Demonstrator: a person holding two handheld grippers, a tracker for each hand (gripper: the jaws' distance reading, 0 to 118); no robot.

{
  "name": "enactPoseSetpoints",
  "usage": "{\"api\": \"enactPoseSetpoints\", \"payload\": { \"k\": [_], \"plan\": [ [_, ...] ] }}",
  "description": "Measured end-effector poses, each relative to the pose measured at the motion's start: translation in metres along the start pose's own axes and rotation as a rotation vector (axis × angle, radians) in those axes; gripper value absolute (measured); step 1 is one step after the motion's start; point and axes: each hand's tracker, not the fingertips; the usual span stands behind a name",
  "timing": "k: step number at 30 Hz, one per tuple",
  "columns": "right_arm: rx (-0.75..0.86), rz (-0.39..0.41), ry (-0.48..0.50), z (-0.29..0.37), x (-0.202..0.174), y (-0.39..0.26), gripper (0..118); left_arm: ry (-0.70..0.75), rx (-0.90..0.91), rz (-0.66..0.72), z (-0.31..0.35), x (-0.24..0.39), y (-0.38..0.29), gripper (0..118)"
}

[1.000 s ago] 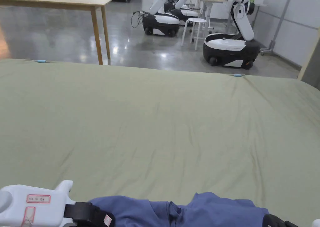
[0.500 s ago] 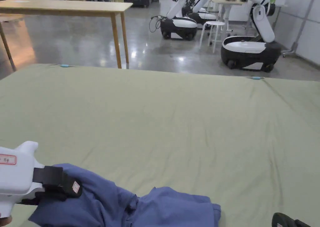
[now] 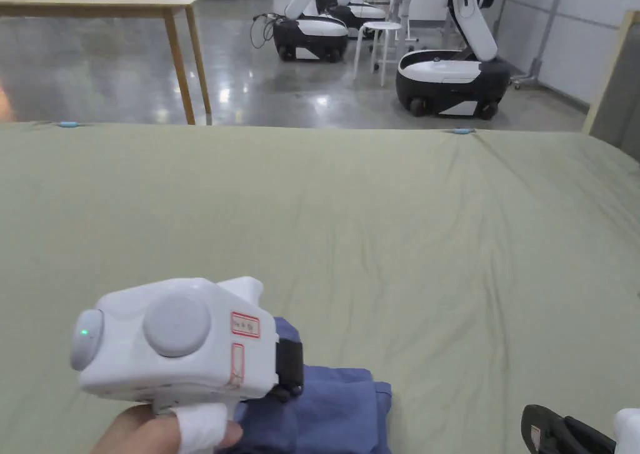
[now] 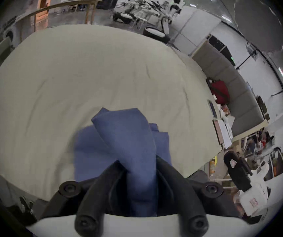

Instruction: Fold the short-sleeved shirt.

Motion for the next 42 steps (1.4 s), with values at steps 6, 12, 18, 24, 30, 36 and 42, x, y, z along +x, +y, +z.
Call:
{"api": "enactPoseSetpoints", "payload": {
  "k": [6,12,18,24,30,36,42],
  "plan": [
    [-0.021,-0.025,-0.028,0.000,0.012,-0.006,1,0.026,-0.057,-0.024,-0.067,0.020,-0.012,41],
    [-0.035,-0.030,-0.047,-0.001,0.018,-0.007,1,-0.074,-0.020,-0.038,-0.038,0.015,-0.013,106],
    [-0.040,-0.032,-0.045,-0.007,0.020,-0.008,1,-0.275,0.147,0.106,0.019,-0.031,-0.008,1],
    [-0.049,-0.048,-0.025,-0.008,0.016,-0.009,1,-0.539,-0.046,0.173,-0.042,-0.042,-0.017,1],
    [-0.073,-0.066,0.022,-0.007,0.016,-0.008,1,-0.490,-0.189,0.176,-0.121,-0.032,-0.047,1],
    [-0.181,-0.108,0.198,-0.037,0.010,0.001,1,-0.494,-0.133,0.137,-0.095,-0.038,-0.036,1],
    [-0.402,-0.220,0.626,-0.128,-0.022,0.008,1,-0.424,0.045,0.089,-0.009,-0.080,-0.020,1]
  ]
}}
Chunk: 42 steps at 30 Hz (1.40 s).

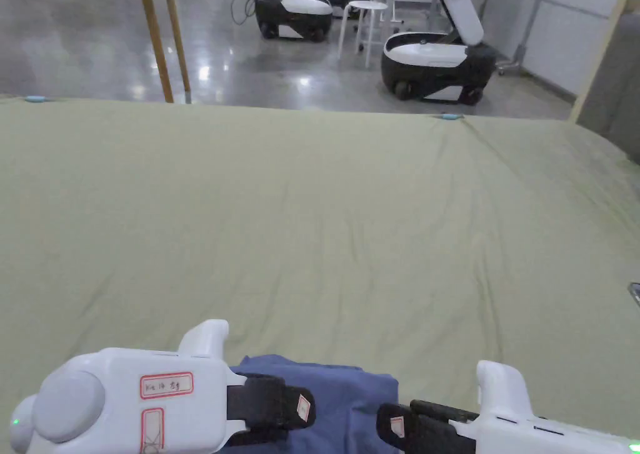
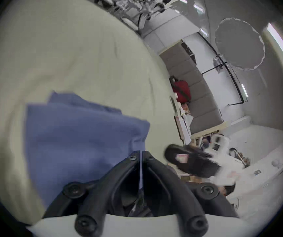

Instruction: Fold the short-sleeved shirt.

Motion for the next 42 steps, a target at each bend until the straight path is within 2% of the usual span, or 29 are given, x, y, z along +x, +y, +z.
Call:
{"api": "enactPoseSetpoints", "payload": {
  "k": [3,7,9,11,12,13,15,16,18,22,23,24,25,26,28,32,35,38,42],
  "plan": [
    [-0.117,-0.083,0.135,-0.051,0.023,0.013,1,0.058,0.017,0.010,0.036,-0.022,0.005,1],
    [-0.215,-0.155,0.254,-0.086,0.056,0.018,1,0.090,-0.017,0.045,0.056,-0.054,0.008,1],
    [-0.233,-0.240,0.338,-0.090,0.080,0.020,1,0.104,-0.031,0.047,0.059,-0.070,0.009,1],
    [-0.237,-0.302,0.403,-0.088,0.095,0.019,1,0.063,-0.037,0.079,0.056,-0.082,0.010,2],
    [-0.232,-0.313,0.398,-0.088,0.099,0.019,1,0.010,-0.044,0.094,0.052,-0.089,0.011,8],
    [-0.228,-0.316,0.394,-0.087,0.100,0.019,1,-0.020,-0.043,0.107,0.048,-0.094,0.012,27],
    [-0.223,-0.317,0.409,-0.087,0.100,0.018,1,-0.056,-0.067,0.120,0.033,-0.101,0.015,108],
    [-0.223,-0.323,0.416,-0.088,0.102,0.018,1,-0.083,-0.085,0.123,0.025,-0.103,0.016,111],
    [-0.225,-0.343,0.435,-0.089,0.106,0.019,1,-0.140,-0.110,0.153,0.007,-0.108,0.020,109],
    [-0.220,-0.331,0.433,-0.088,0.107,0.022,1,-0.151,-0.166,0.191,-0.037,-0.116,0.014,105],
    [-0.218,-0.334,0.428,-0.088,0.107,0.022,1,-0.151,-0.151,0.161,-0.039,-0.112,0.013,95],
    [-0.211,-0.337,0.422,-0.085,0.105,0.022,1,-0.148,-0.114,0.124,-0.036,-0.109,0.016,59],
    [-0.205,-0.335,0.411,-0.083,0.104,0.023,1,-0.115,-0.112,0.149,-0.034,-0.108,0.018,33],
    [-0.194,-0.317,0.387,-0.078,0.101,0.024,1,-0.040,-0.107,0.162,-0.031,-0.112,0.019,32],
    [-0.168,-0.276,0.333,-0.067,0.094,0.027,1,-0.111,-0.133,0.194,-0.027,-0.120,0.018,32],
    [-0.098,-0.217,0.281,-0.037,0.078,0.033,1,-0.101,-0.091,0.149,0.019,-0.120,0.027,32],
    [-0.059,-0.157,0.211,-0.019,0.068,0.035,1,-0.054,-0.008,0.179,0.087,-0.143,0.042,32],
    [-0.038,-0.124,0.185,-0.011,0.062,0.035,1,0.081,0.058,0.193,0.168,-0.175,0.058,32],
    [0.002,-0.162,0.184,-0.011,0.063,0.033,1,0.224,0.082,0.210,0.260,-0.226,0.081,32]
  ]
}}
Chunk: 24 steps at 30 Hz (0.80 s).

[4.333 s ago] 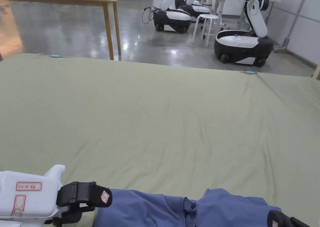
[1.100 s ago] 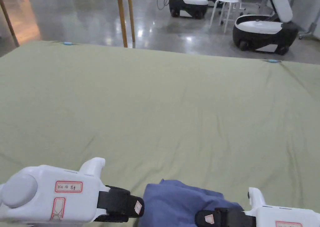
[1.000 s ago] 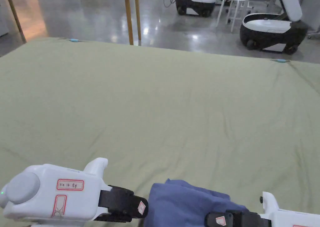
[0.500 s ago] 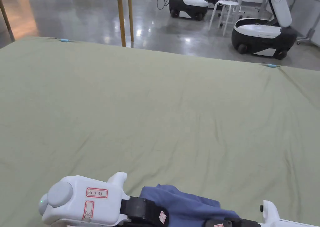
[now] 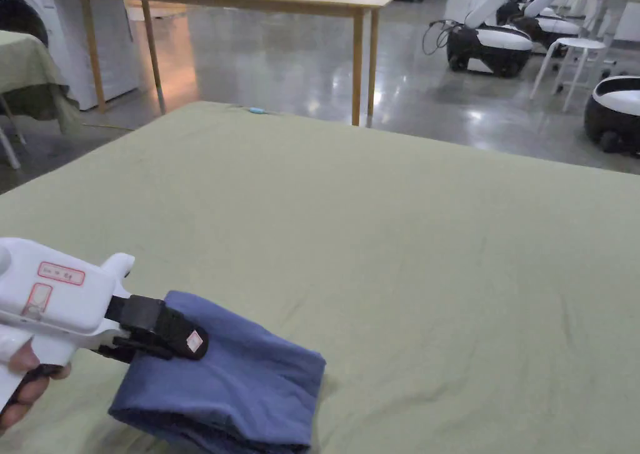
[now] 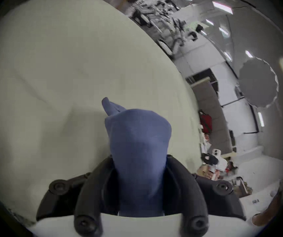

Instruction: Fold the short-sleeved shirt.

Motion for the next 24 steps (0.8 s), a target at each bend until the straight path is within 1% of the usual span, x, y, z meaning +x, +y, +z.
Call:
{"api": "enactPoseSetpoints", "payload": {
  "k": [3,4,9,10,11,12,13,14,15,16,19,20,21,22,23,24],
  "plan": [
    [0.013,-0.015,-0.021,-0.004,0.000,-0.001,1,0.048,-0.037,0.010,0.024,-0.035,0.036,32],
    [0.013,-0.020,-0.027,-0.007,0.000,-0.001,1,0.068,-0.054,-0.017,0.027,-0.041,0.047,32],
    [0.016,-0.031,-0.063,-0.016,-0.003,0.001,1,0.040,-0.132,-0.009,0.019,-0.060,0.077,33],
    [0.014,-0.029,-0.063,-0.017,-0.003,0.001,1,0.047,-0.151,-0.012,0.018,-0.062,0.078,36],
    [0.015,-0.029,-0.064,-0.018,-0.004,0.002,1,0.048,-0.169,-0.036,0.016,-0.064,0.078,59],
    [0.013,-0.027,-0.063,-0.019,-0.005,0.003,1,0.070,-0.173,-0.050,0.016,-0.066,0.078,103],
    [0.010,-0.022,-0.063,-0.018,-0.004,0.002,1,0.106,-0.158,-0.077,0.018,-0.068,0.077,118],
    [0.010,-0.017,-0.067,0.000,-0.022,-0.006,1,0.106,-0.137,-0.079,0.020,-0.068,0.075,116],
    [0.010,-0.012,-0.070,0.000,-0.022,-0.005,1,0.115,-0.090,-0.072,0.031,-0.071,0.074,116],
    [0.011,-0.009,-0.066,0.001,-0.022,-0.004,1,0.086,-0.042,-0.060,0.031,-0.068,0.074,117],
    [0.022,0.001,-0.058,0.006,-0.022,0.000,1,0.148,-0.025,-0.081,0.042,-0.052,0.068,116],
    [0.028,0.010,-0.052,0.007,-0.024,0.002,1,0.170,-0.013,-0.103,0.044,-0.040,0.061,116],
    [0.035,0.021,-0.052,0.009,-0.027,0.003,1,0.223,0.033,-0.152,0.047,-0.026,0.058,114],
    [0.041,0.038,-0.059,0.012,-0.029,0.006,1,0.278,0.085,-0.168,0.051,-0.015,0.056,108],
    [0.051,0.078,-0.080,0.016,-0.035,0.009,1,0.280,0.164,-0.175,0.057,-0.001,0.051,91],
    [0.066,0.116,-0.103,0.019,-0.042,0.012,1,0.260,0.208,-0.197,0.057,0.014,0.046,36]
  ]
}}
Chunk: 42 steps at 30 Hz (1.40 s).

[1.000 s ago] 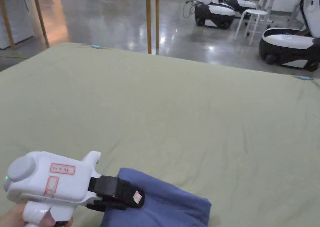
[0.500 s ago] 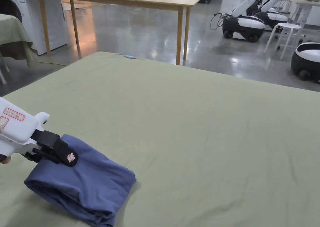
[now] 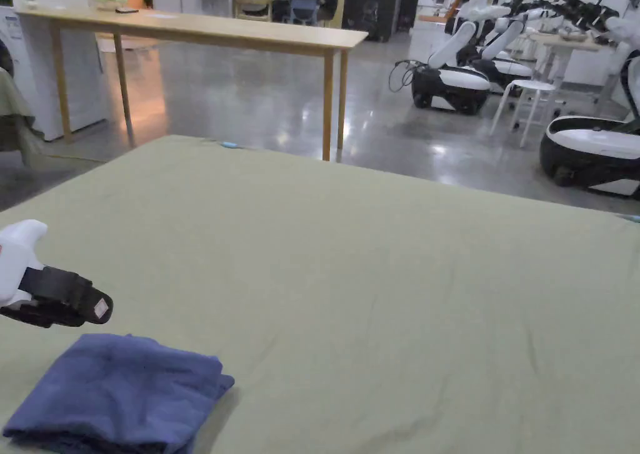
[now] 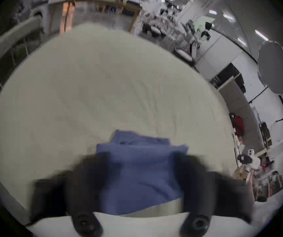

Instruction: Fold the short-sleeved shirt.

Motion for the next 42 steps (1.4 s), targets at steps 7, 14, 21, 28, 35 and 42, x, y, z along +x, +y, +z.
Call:
{"api": "enactPoseSetpoints", "payload": {
  "k": [7,14,21,28,35,42],
  "plan": [
    [0.229,0.274,-0.281,0.021,-0.058,0.026,1,0.071,0.236,-0.243,-0.004,0.162,-0.031,3],
    [0.585,0.614,-0.748,0.013,-0.134,0.036,1,0.216,0.743,-0.354,-0.028,0.342,-0.104,3],
    [0.646,0.665,-0.726,0.021,-0.155,0.034,1,0.208,0.773,-0.428,-0.038,0.418,-0.125,3],
    [0.672,0.645,-0.693,0.028,-0.157,0.032,1,0.219,0.792,-0.443,-0.029,0.414,-0.121,3],
    [0.670,0.646,-0.681,0.027,-0.158,0.033,2,0.223,0.785,-0.443,-0.026,0.409,-0.121,3],
    [0.690,0.639,-0.676,0.027,-0.159,0.030,61,0.225,0.796,-0.442,-0.024,0.412,-0.124,61]
  ]
}}
